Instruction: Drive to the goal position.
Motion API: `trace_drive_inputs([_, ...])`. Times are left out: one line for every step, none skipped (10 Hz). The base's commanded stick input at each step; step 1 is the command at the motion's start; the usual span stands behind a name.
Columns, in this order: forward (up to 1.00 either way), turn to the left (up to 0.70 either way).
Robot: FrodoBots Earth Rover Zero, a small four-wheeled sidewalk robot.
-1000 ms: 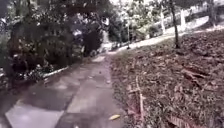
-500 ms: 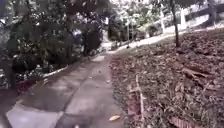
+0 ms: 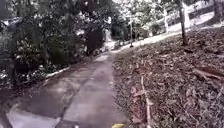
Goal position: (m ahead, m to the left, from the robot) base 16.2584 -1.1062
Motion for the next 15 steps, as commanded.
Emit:
trace_drive_inputs([1.00,0.00])
trace_drive_inputs([1.00,0.00])
trace_drive_inputs([1.00,0.00])
trace_drive_inputs([1.00,0.00])
trace_drive_inputs([1.00,0.00])
trace_drive_inputs([1.00,0.00])
trace_drive_inputs([1.00,0.00])
trace_drive_inputs([1.00,0.00])
trace_drive_inputs([1.00,0.00])
trace_drive_inputs([1.00,0.00])
trace_drive_inputs([1.00,0.00])
trace_drive_inputs([1.00,0.00])
trace_drive_inputs([1.00,0.00])
trace_drive_inputs([1.00,0.00])
trace_drive_inputs([1.00,0.00])
